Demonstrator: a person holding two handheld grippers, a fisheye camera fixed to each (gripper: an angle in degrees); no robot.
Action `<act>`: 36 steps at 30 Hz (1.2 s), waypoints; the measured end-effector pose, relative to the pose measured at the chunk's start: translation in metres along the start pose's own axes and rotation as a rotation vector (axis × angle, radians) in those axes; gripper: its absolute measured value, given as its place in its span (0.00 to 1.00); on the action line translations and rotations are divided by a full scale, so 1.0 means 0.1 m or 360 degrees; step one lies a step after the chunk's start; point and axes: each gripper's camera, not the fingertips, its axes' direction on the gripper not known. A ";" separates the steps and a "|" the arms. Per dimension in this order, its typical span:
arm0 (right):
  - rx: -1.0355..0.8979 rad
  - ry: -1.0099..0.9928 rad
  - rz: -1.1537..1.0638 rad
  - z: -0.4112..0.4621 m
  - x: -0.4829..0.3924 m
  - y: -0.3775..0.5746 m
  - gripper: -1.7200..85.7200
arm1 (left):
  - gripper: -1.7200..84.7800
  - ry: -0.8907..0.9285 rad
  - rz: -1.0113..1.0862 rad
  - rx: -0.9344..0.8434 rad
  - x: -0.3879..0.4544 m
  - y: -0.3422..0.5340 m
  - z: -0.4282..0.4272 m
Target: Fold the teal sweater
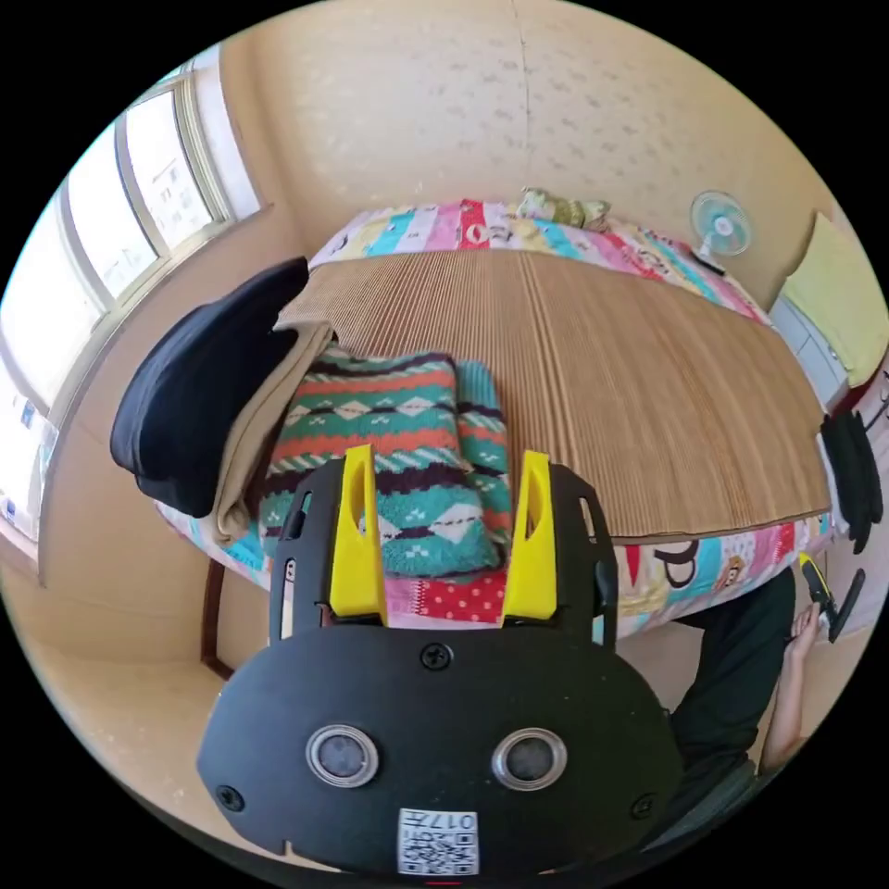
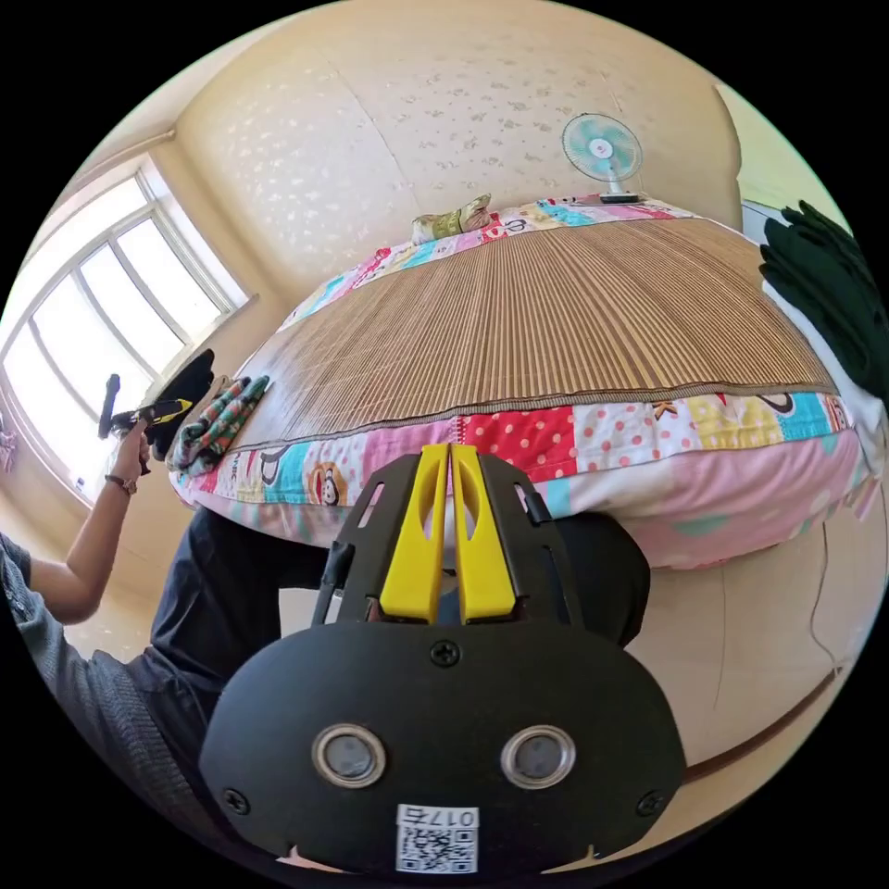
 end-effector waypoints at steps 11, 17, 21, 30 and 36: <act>-0.0038 -0.0236 -0.0011 0.10 -0.15 -0.11 0.02 | 0.14 0.0528 -0.0853 0.0421 -0.84 0.98 0.22; 0.0040 -0.0493 0.0206 0.12 0.15 -0.13 0.02 | 0.11 0.0862 -0.0666 0.0428 -0.92 1.32 0.04; 0.0082 -0.0597 0.0293 0.12 0.26 -0.11 0.03 | 0.10 0.1029 -0.0398 0.0415 -0.59 1.59 -0.27; -0.0081 -0.0563 0.0270 0.32 0.12 -0.30 0.03 | 0.10 0.1833 -0.0284 0.0883 -0.32 1.40 -0.70; -0.0093 -0.0557 0.0272 0.37 0.11 -0.38 0.02 | 0.10 0.2179 0.0143 0.1159 0.43 0.97 -1.49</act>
